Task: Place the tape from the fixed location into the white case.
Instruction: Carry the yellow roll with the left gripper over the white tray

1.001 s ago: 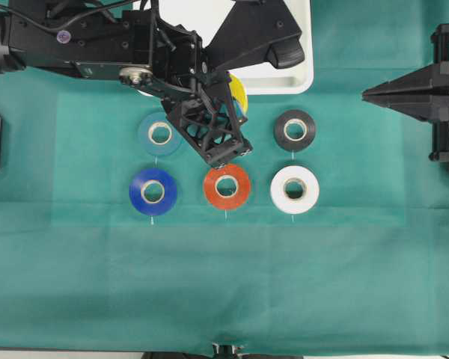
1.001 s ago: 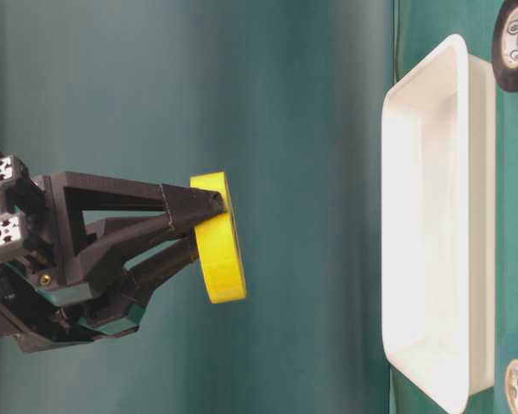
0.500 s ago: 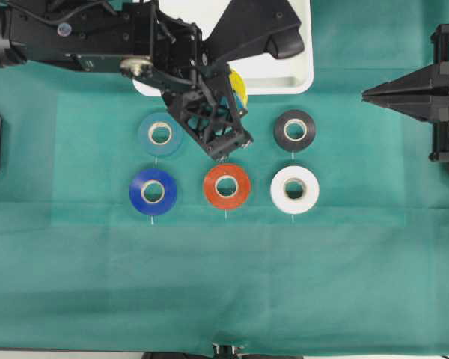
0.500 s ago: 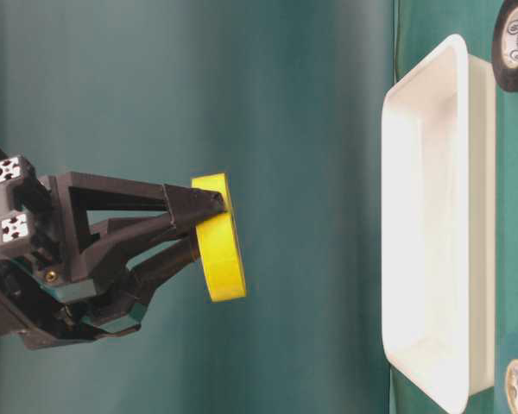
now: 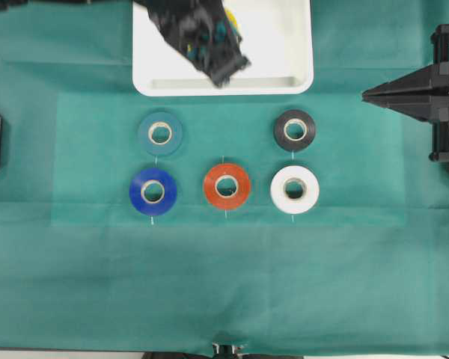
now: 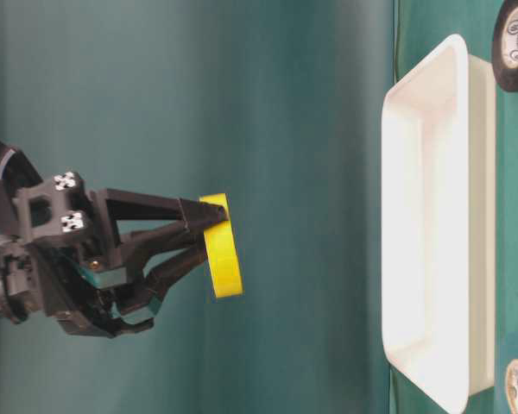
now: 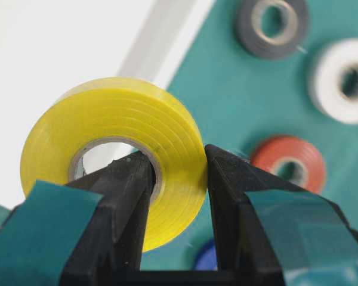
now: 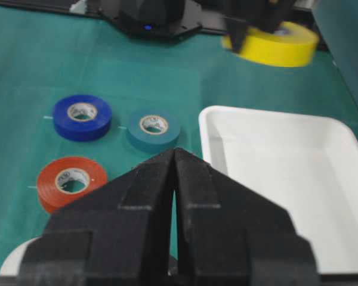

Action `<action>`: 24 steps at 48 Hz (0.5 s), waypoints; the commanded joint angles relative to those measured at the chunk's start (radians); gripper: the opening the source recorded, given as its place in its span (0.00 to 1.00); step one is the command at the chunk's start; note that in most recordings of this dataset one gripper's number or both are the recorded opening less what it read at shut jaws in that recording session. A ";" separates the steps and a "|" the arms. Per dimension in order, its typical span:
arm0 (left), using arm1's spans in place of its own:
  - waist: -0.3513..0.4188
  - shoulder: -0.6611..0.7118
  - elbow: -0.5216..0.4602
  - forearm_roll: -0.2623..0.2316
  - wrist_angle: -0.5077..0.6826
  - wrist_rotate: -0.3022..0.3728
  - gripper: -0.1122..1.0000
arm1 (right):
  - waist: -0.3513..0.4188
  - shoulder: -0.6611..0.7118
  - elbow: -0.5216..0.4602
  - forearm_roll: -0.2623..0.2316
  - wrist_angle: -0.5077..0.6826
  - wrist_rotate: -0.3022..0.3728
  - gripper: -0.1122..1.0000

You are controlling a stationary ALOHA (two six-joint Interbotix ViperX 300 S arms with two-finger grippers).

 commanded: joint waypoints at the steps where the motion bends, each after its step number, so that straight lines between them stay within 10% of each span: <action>1: 0.023 -0.048 -0.031 0.003 -0.003 0.011 0.32 | -0.002 0.003 -0.028 0.000 -0.003 0.002 0.10; 24: 0.100 -0.048 -0.037 0.003 0.002 0.052 0.32 | -0.002 0.003 -0.029 0.000 -0.002 0.002 0.10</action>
